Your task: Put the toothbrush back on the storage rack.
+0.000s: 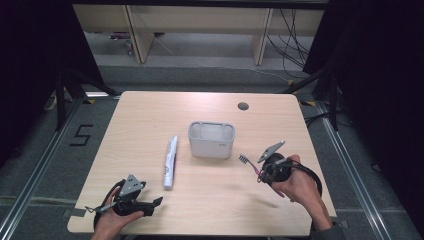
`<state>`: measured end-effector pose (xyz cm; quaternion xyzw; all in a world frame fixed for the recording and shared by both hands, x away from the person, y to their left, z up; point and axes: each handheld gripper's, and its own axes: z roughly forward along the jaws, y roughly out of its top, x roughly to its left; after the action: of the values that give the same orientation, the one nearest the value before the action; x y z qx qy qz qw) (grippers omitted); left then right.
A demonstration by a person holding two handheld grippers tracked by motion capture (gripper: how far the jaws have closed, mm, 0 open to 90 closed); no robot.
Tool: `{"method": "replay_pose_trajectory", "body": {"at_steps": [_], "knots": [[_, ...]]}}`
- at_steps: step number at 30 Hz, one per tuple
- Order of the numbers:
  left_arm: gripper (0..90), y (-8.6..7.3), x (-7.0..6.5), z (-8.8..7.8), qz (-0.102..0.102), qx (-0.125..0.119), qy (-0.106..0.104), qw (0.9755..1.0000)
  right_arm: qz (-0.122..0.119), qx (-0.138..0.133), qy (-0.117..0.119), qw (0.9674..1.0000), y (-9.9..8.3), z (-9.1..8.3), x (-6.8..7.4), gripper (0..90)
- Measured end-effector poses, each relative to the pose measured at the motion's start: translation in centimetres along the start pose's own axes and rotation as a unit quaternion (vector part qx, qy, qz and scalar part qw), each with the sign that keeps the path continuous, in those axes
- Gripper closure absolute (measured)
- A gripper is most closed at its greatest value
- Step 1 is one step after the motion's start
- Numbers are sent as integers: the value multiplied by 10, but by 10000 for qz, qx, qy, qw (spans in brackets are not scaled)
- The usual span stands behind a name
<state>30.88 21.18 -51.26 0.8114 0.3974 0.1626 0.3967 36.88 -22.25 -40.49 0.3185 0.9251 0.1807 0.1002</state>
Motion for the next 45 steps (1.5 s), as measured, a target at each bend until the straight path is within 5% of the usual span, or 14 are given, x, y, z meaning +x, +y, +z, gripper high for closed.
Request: {"method": "replay_pose_trajectory", "body": {"at_steps": [9, 17, 20, 27, 29, 30, 45], "knots": [[162, 0, 0, 1, -57, -32, 36, 10000, 439, -847, -31, 9954, 4, -10, -18, 838], [162, 0, 0, 0, -5, 35, -9, 10000, 502, -1675, -190, 9844, 9, -9, -32, 838], [162, 0, 0, 1, -31, -5, 33, 10000, 772, -1851, -79, 9797, 12, -9, -34, 838], [162, 0, 0, 1, -34, -7, 8, 10000, 846, -2096, -79, 9741, 20, -11, -40, 838], [162, 0, 0, 0, -5, 7, 11, 10000, 987, -2208, -48, 9703, 22, -11, -42, 838], [162, 0, 1, 0, -7, 17, -8, 10000, 976, -2344, -84, 9672, 24, -11, -44, 838], [162, 0, 0, 0, -20, -3, 6, 10000, 992, -2803, -86, 9547, 41, -17, -56, 838]]}}
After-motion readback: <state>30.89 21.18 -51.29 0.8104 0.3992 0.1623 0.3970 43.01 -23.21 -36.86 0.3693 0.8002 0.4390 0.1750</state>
